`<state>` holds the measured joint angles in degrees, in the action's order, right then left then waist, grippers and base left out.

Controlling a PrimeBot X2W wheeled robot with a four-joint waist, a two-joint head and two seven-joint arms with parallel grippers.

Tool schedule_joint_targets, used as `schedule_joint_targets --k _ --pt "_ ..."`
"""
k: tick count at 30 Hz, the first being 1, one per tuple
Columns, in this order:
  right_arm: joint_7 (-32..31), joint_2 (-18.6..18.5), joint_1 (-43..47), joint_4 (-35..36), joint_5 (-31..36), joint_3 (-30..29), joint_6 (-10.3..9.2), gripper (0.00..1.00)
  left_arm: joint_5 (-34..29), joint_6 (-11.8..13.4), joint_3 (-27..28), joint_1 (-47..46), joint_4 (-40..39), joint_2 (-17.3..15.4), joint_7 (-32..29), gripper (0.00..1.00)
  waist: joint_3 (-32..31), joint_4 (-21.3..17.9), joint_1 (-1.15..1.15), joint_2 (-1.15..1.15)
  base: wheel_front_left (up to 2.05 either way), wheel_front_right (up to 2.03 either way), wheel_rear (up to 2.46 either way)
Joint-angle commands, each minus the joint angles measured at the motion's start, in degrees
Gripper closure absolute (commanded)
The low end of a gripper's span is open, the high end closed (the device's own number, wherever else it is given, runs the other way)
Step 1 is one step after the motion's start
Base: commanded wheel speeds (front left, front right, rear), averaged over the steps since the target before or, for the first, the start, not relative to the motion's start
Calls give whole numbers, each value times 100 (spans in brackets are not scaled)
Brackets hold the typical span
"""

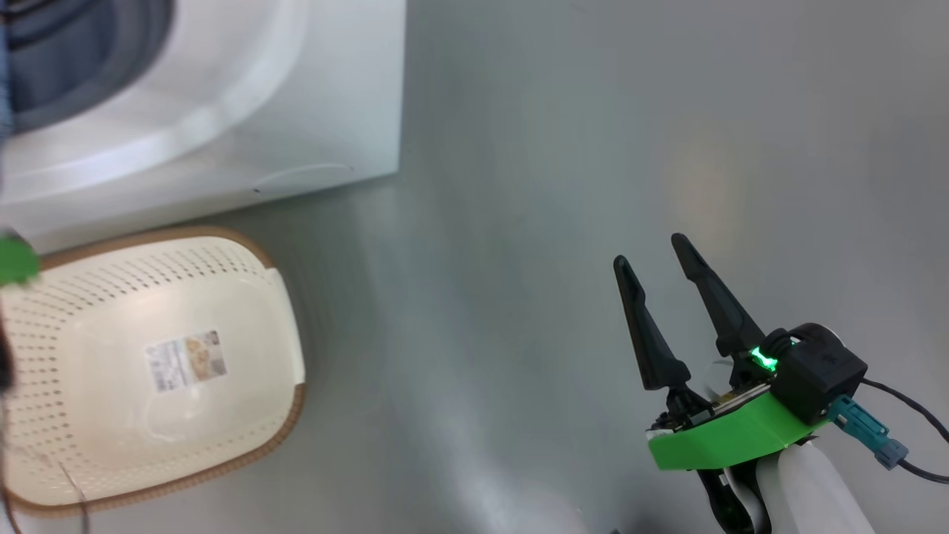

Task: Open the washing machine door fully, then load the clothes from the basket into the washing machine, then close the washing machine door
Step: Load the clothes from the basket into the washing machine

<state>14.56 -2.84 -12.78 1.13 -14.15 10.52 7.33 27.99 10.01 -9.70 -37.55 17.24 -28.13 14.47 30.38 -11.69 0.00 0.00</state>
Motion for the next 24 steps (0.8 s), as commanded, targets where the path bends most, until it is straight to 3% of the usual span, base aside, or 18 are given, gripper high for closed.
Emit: schedule_joint_targets --k 1,12,24 --pt "44 -4 150 98 42 105 16 0 23 121 215 228 -290 -241 45 0 -257 196 0 0 0 0 0" --pt "44 -4 334 -166 287 54 16 0 -34 876 86 2421 -1866 60 -81 0 -846 405 0 0 0 0 0" --pt "44 -4 504 -308 416 -25 16 0 25 1117 -208 3423 -2293 407 -113 0 -1232 581 0 0 0 0 0"
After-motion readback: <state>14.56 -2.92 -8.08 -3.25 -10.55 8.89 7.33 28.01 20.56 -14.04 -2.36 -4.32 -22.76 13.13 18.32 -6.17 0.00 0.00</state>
